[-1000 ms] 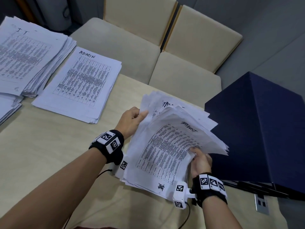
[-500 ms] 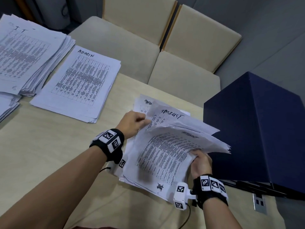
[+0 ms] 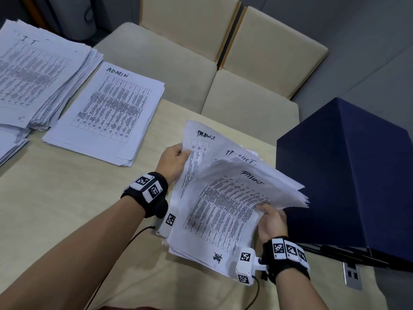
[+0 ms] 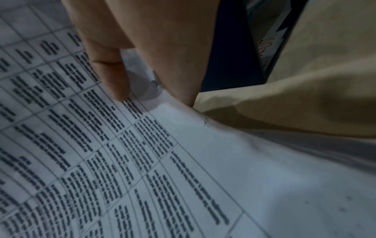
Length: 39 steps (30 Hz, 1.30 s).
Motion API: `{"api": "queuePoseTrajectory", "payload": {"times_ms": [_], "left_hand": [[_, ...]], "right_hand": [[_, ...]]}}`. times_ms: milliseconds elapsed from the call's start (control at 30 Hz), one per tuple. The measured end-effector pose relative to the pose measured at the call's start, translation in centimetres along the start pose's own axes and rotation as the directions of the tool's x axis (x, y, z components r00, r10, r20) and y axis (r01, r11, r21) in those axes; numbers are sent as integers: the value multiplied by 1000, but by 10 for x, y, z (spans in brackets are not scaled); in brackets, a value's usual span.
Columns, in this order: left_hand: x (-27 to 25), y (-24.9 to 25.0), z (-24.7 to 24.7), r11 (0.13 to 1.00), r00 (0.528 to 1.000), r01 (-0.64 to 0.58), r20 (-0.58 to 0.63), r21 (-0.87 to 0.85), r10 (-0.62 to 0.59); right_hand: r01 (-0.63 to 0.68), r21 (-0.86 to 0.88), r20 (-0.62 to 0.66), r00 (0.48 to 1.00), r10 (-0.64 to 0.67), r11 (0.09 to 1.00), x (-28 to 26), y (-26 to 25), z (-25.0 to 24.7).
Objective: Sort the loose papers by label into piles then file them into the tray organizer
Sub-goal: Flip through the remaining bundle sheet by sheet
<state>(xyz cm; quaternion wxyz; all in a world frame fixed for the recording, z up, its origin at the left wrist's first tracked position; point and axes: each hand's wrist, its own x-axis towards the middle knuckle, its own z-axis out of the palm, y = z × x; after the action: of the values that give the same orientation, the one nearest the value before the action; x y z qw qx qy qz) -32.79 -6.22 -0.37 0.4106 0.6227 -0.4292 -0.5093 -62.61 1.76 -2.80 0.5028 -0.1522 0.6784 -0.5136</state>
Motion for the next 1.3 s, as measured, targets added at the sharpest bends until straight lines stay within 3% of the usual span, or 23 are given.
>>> {"api": "queuePoseTrajectory", "payload": {"times_ms": [133,333,400,500,567,633,667,700,767,867,967,1067,1100,1167,1200,1300], "left_hand": [[2,0,-1,1000,999,28,20,10,-28],[-9,14,4,985,996,45,82,-169,-31],[-12,17,6,970,987,78,158,-231,-42],[-14,17,5,953,965,124,259,-278,-50],[-11,17,7,925,972,159,219,-345,-86],[-4,13,8,973,992,124,25,-196,-122],[1,6,7,992,987,127,-101,25,-124],[3,0,5,944,977,167,-178,285,-119],[5,-10,0,788,982,188,-110,586,-152],[3,-15,0,705,998,22,27,709,-59],[-3,-12,0,756,982,-191,112,626,155],[-7,-10,-4,892,946,-300,228,338,232],[-10,-7,-5,936,940,-282,258,210,225],[-18,0,-7,985,939,-167,302,-28,168],[-20,4,-6,990,939,-98,320,-98,125],[-25,15,-4,996,931,29,365,-89,6]], "right_hand": [[0,-101,-51,999,-5,995,7,5,-2],[-27,-38,162,986,33,999,-1,-5,10],[-55,-51,142,988,61,997,2,-5,7],[-58,-243,193,975,107,968,7,4,2],[-31,-323,118,990,73,946,8,9,2],[-10,-167,108,994,29,986,4,7,5],[-13,-98,84,996,22,995,4,6,5],[-22,-62,51,998,25,998,2,1,8],[-23,-36,58,998,25,999,-1,-5,10],[3,-6,113,994,-2,1000,-5,-5,9],[10,84,141,990,-22,996,-3,-2,10],[-91,111,145,987,75,990,-2,-2,4],[-164,90,174,974,147,982,0,-1,1],[-116,-136,82,988,127,984,-4,1,7],[-105,-185,98,987,125,977,-10,-4,7],[-11,-128,178,983,34,992,-19,-10,11]]}}
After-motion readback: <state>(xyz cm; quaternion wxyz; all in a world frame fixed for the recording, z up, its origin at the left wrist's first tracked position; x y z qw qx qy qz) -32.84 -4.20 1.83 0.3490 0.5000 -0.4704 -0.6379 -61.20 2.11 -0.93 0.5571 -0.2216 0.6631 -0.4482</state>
